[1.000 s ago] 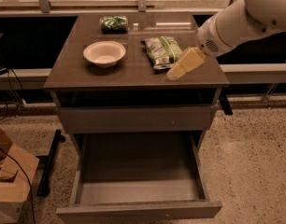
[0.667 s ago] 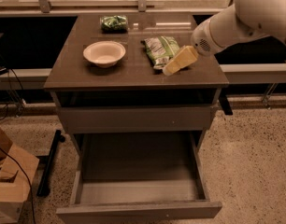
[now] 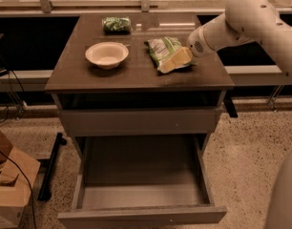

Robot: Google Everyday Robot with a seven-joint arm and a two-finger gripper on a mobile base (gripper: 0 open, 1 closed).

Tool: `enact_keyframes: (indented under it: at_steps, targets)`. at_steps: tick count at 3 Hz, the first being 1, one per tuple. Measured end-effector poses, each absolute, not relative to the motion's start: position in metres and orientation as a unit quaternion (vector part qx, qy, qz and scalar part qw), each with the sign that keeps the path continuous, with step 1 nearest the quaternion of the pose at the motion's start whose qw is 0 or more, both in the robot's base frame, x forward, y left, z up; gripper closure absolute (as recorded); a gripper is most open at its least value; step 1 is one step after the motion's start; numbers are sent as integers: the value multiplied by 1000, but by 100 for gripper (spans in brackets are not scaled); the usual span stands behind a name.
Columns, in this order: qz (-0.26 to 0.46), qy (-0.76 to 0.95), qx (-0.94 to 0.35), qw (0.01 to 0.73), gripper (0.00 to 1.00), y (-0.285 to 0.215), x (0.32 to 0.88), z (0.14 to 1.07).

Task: Place green jalapeno chip bag into middle drawer

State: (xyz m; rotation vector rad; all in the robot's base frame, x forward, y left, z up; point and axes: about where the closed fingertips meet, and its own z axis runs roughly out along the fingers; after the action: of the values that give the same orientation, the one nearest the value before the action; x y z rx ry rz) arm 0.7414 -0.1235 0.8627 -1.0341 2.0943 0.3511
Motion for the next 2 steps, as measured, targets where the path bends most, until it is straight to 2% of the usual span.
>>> enact_keyframes:
  at_steps: [1,2]
  targets:
    - [160,827,-396,367,0,-117,762,844]
    - [161,836,-392,350,19,-113,769,832]
